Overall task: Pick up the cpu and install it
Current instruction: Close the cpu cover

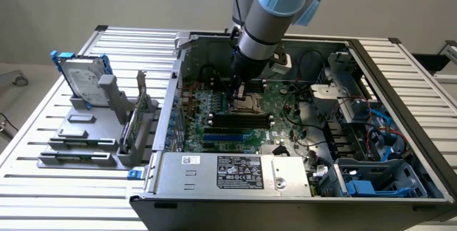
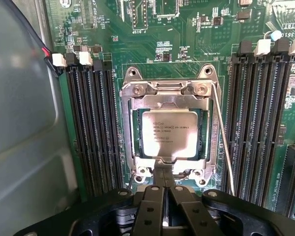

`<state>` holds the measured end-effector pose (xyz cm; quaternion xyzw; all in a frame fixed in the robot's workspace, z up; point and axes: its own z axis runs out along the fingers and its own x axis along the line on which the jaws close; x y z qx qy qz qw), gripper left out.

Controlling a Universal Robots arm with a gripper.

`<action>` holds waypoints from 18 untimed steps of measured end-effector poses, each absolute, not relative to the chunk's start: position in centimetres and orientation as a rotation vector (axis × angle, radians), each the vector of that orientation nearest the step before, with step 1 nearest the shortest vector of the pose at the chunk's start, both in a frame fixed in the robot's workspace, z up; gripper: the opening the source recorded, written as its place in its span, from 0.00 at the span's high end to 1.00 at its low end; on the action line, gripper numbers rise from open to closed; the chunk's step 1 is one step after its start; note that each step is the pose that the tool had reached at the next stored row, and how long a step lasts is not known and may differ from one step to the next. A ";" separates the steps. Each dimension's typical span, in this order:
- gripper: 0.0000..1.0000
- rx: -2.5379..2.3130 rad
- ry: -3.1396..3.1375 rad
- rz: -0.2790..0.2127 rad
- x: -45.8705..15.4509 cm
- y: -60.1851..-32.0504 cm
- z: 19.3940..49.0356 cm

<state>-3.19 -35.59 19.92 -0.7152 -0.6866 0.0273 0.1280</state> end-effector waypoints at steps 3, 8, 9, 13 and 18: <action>0.89 -2.081 -1.997 0.080 -3.2 -35.6 19.9; 0.89 -2.081 -1.997 0.080 -3.4 -35.6 20.0; 0.89 -2.081 -1.997 0.080 -3.4 -35.6 20.0; 0.89 -2.080 -1.997 0.080 -4.0 -35.7 20.3; 0.89 -2.080 -1.997 0.080 -5.4 -36.1 20.7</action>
